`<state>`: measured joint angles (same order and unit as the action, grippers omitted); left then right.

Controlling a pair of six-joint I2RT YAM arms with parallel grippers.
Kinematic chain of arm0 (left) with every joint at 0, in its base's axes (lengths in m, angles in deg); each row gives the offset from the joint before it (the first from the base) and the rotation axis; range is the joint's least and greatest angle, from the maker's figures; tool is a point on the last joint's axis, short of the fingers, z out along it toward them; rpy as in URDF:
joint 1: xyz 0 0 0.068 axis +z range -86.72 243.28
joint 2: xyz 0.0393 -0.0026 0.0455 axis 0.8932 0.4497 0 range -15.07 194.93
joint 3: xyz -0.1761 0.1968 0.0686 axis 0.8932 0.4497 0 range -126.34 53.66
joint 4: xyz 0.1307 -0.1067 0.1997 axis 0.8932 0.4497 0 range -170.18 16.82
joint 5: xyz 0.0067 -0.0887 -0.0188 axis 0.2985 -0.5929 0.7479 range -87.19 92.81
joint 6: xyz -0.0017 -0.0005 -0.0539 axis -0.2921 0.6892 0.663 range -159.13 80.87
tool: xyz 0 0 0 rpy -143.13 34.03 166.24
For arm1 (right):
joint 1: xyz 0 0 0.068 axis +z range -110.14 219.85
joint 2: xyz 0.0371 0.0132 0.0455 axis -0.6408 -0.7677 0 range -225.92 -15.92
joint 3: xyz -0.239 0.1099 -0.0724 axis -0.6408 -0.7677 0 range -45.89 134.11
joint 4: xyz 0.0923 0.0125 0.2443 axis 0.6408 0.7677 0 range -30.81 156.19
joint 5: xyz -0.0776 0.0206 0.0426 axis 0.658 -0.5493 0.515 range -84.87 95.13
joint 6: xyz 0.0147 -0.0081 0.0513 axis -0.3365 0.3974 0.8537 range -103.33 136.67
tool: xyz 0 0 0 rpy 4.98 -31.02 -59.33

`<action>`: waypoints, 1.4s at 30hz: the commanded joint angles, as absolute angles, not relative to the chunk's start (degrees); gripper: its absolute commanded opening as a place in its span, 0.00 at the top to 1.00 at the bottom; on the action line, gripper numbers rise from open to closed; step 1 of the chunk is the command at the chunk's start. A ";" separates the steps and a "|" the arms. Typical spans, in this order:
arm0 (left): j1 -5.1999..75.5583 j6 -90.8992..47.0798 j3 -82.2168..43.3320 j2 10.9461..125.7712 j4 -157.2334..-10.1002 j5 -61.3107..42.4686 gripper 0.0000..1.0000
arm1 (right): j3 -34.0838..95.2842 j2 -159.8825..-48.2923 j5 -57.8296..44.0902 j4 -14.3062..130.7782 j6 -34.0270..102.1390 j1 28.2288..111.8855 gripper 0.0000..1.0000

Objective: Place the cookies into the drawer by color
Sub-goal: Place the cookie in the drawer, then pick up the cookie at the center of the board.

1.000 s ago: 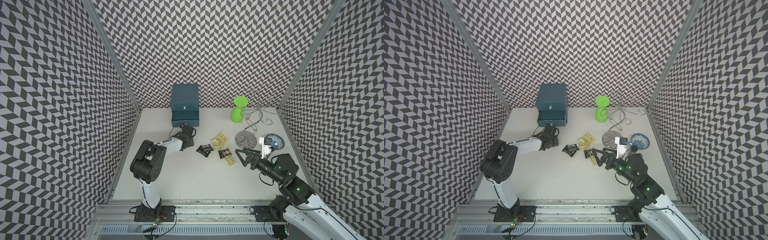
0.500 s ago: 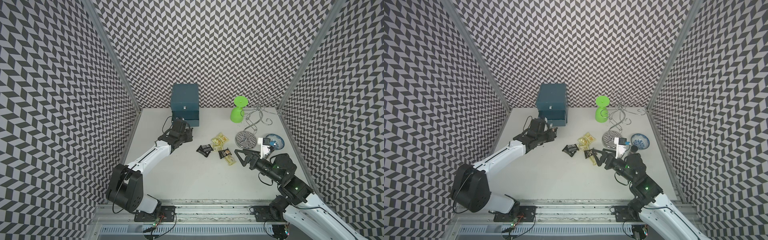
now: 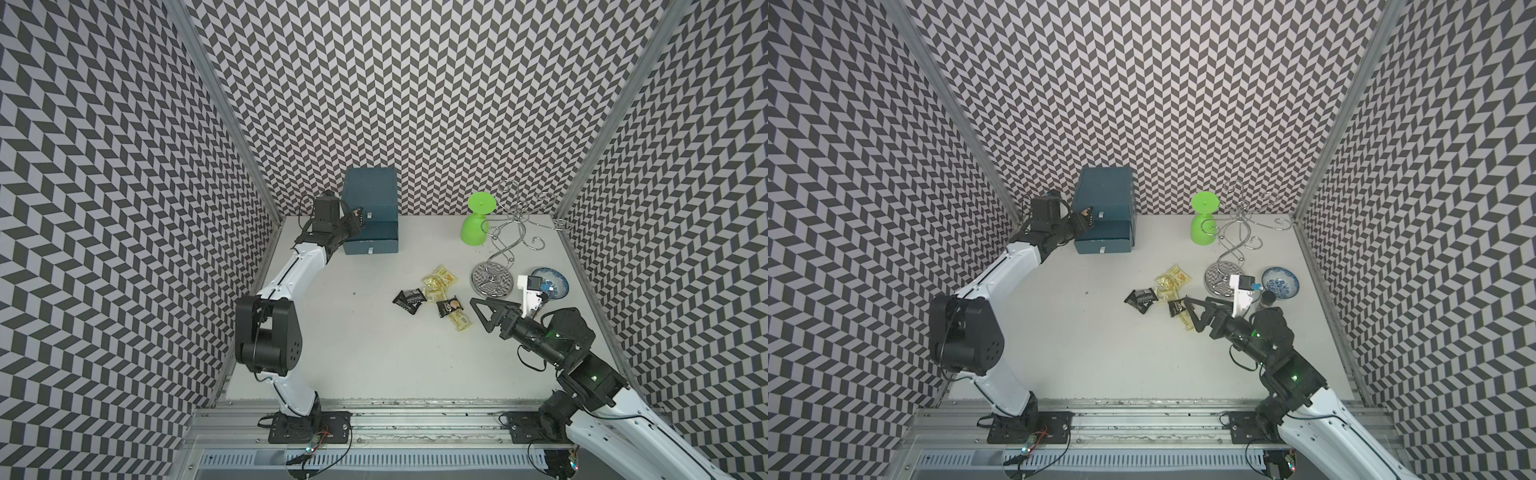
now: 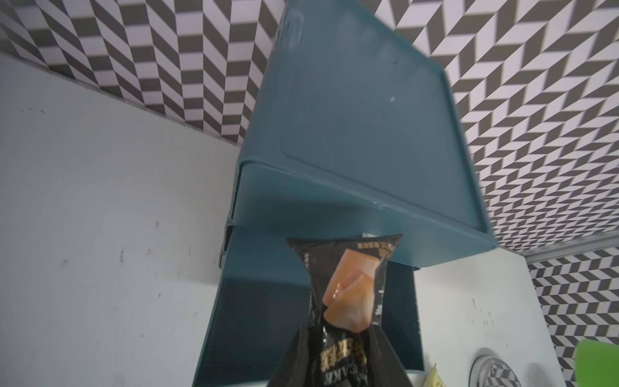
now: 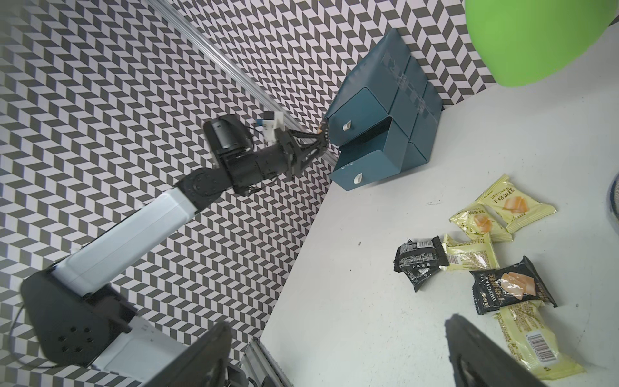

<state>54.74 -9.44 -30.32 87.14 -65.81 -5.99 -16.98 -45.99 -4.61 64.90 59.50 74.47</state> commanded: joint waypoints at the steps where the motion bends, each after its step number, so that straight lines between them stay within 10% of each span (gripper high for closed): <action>1: 54.55 -8.31 -32.38 89.53 -66.66 -9.01 0.70 | -17.41 -44.67 -3.31 64.20 59.54 74.77 0.00; 20: 53.78 -10.68 -31.45 87.76 -66.58 -7.55 0.57 | -17.94 -44.92 -3.42 63.92 59.98 74.76 0.00; 42: 28.56 -42.87 -18.00 72.95 -54.58 -3.00 0.39 | -18.39 -48.07 -4.37 61.02 60.19 74.75 0.00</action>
